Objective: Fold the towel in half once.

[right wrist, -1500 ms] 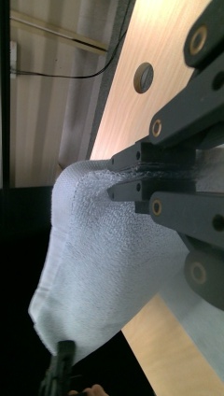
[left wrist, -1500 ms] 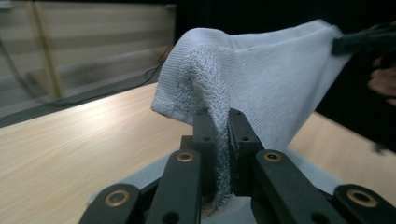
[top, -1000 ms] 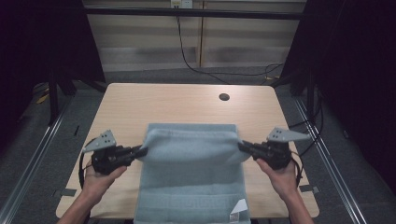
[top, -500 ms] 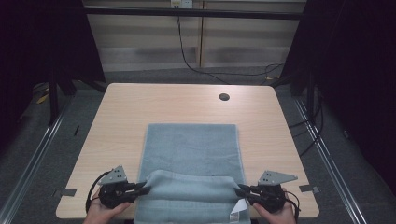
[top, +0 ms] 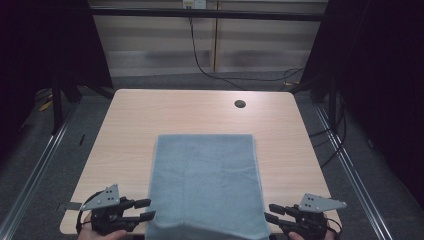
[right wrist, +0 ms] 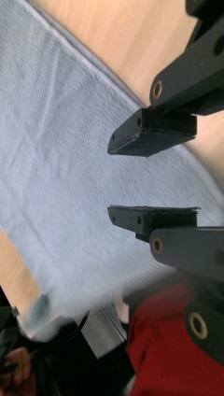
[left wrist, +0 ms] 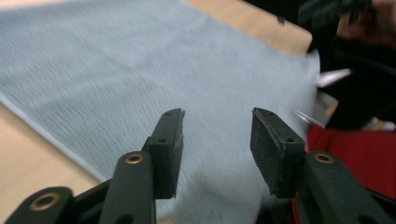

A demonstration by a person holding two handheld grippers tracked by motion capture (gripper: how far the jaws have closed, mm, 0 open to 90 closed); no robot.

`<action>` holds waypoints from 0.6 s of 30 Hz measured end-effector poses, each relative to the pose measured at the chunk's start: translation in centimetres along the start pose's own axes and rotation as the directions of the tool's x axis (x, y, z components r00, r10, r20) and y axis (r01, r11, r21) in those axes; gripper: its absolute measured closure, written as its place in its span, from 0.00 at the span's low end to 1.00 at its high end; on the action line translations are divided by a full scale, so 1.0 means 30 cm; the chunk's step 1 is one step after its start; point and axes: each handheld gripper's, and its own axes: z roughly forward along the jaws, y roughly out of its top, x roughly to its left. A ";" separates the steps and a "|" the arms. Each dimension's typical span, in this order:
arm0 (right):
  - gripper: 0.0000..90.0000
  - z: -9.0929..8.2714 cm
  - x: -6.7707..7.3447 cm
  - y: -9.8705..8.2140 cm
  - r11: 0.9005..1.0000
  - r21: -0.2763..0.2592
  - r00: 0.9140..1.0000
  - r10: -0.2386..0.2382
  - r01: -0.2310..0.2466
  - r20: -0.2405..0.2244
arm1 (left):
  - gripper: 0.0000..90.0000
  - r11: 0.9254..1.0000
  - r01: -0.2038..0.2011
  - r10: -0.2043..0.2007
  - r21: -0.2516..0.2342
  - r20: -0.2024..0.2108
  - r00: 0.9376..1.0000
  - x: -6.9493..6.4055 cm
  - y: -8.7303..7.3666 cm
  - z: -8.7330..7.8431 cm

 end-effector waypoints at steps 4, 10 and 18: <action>0.69 0.063 -0.042 0.041 1.000 -0.006 1.000 0.006 -0.006 -0.002 | 0.61 1.000 -0.022 0.022 -0.005 -0.034 0.999 0.070 0.071 0.048; 0.65 0.224 -0.158 0.138 1.000 0.031 1.000 0.005 -0.005 0.003 | 0.61 0.996 0.052 -0.042 0.078 -0.134 0.990 0.261 0.138 0.208; 0.59 0.430 -0.287 0.222 0.994 0.111 0.997 0.009 -0.018 0.077 | 0.60 0.984 0.116 -0.083 0.134 -0.230 0.970 0.381 0.137 0.354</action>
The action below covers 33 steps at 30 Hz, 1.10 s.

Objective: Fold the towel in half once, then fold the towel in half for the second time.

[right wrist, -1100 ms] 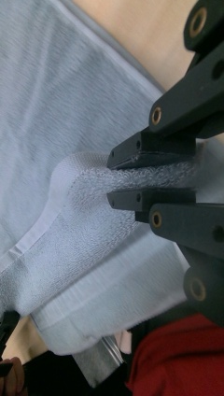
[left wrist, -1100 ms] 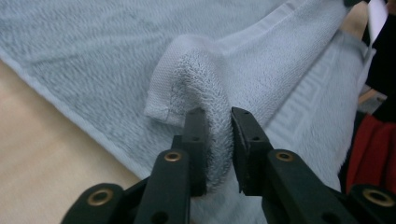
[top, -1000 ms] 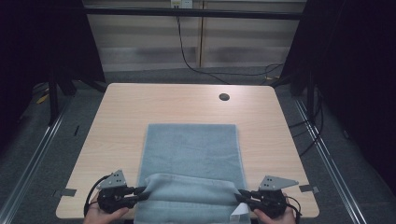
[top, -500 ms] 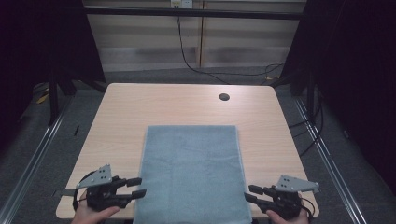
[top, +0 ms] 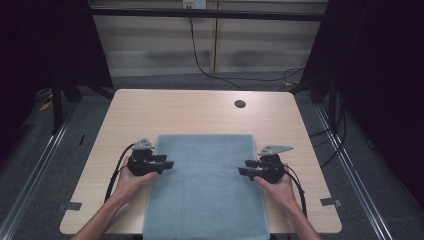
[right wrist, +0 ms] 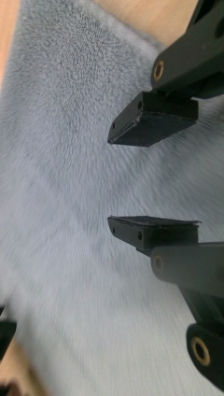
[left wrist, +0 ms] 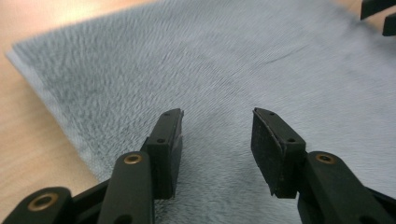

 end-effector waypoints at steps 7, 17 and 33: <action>0.58 0.061 0.017 -0.019 0.998 0.051 0.999 -0.025 0.023 0.033 | 0.59 1.000 -0.026 0.026 0.001 0.007 1.000 -0.018 -0.045 0.002; 0.58 -0.024 0.125 -0.097 0.993 0.104 0.998 -0.057 0.057 0.004 | 0.56 0.996 -0.080 0.077 0.046 0.061 0.995 -0.121 -0.120 -0.078; 0.52 -0.021 -0.096 0.072 0.998 -0.063 0.996 0.020 -0.014 0.089 | 0.48 0.998 0.016 -0.019 -0.061 -0.057 0.998 0.045 0.004 -0.124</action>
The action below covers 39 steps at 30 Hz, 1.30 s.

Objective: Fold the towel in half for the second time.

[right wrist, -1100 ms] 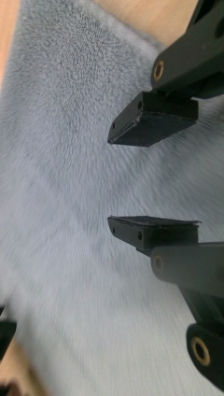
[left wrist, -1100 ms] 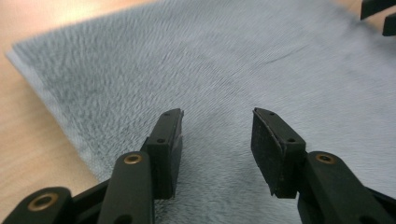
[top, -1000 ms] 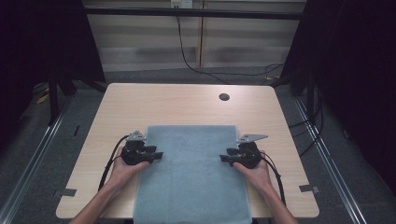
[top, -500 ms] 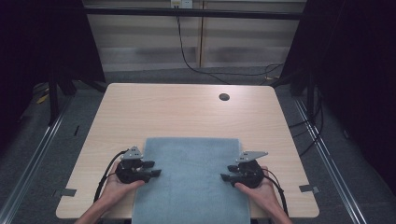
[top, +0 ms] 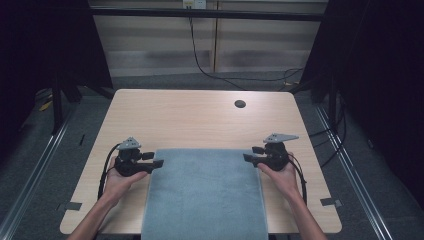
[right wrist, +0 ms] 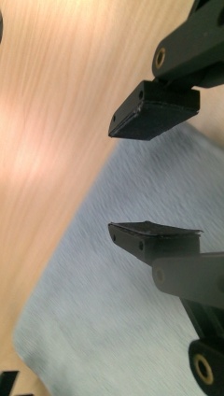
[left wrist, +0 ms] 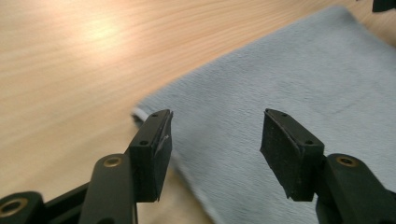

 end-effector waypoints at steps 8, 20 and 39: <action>0.51 0.063 -0.088 0.031 0.999 -0.002 0.999 0.040 -0.040 0.020 | 0.44 0.998 0.044 -0.045 -0.037 -0.044 0.998 0.093 0.052 0.045; 0.60 0.120 -0.122 -0.022 0.993 0.104 0.998 0.060 -0.059 -0.005 | 0.53 0.996 -0.015 0.019 0.084 -0.053 0.998 0.094 0.022 0.166; 0.95 -0.009 -0.117 0.203 0.987 -0.157 0.999 0.037 -0.039 -0.019 | 0.92 0.983 0.033 -0.032 -0.182 0.010 0.999 0.125 0.245 0.039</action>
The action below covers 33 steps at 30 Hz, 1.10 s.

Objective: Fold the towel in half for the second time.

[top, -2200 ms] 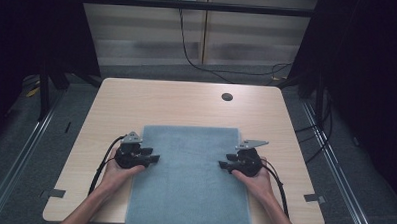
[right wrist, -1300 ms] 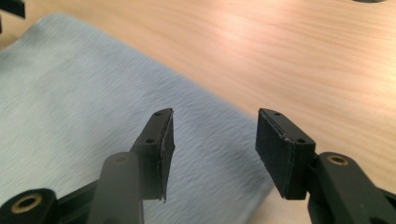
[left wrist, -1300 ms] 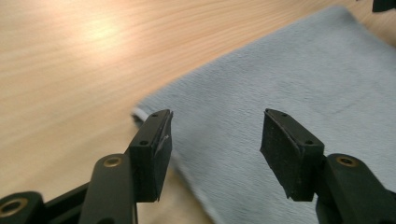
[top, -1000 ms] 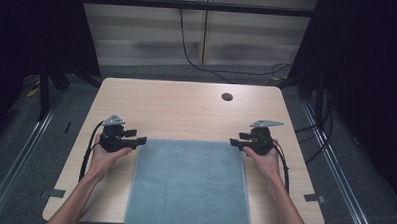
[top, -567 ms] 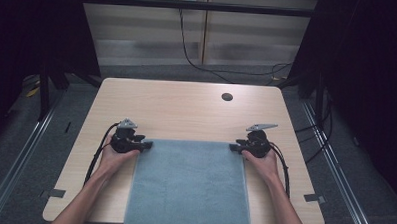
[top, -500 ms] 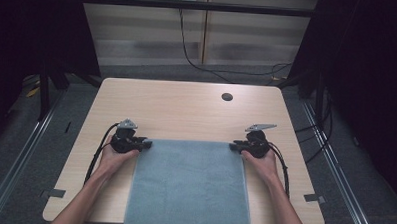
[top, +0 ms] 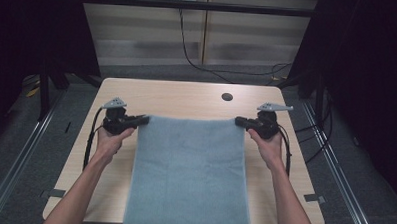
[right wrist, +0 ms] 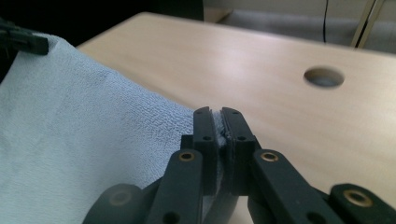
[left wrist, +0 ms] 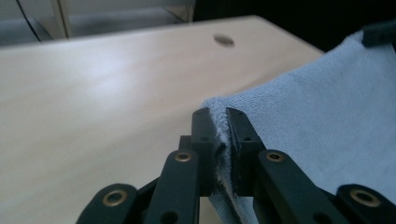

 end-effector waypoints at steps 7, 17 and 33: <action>0.95 -0.026 -0.020 0.142 0.995 -0.094 1.000 0.013 -0.011 0.013 | 0.92 0.997 -0.019 0.017 -0.076 -0.030 0.999 0.010 0.113 0.001; 0.95 -0.138 0.044 0.142 0.989 -0.147 0.997 -0.030 0.019 -0.070 | 0.93 0.986 -0.118 0.120 -0.114 0.015 0.993 -0.076 0.106 -0.138; 0.95 -0.264 0.145 -0.072 0.995 -0.089 0.989 -0.061 0.049 -0.135 | 0.94 0.992 -0.096 0.105 -0.083 0.123 0.987 -0.191 -0.101 -0.247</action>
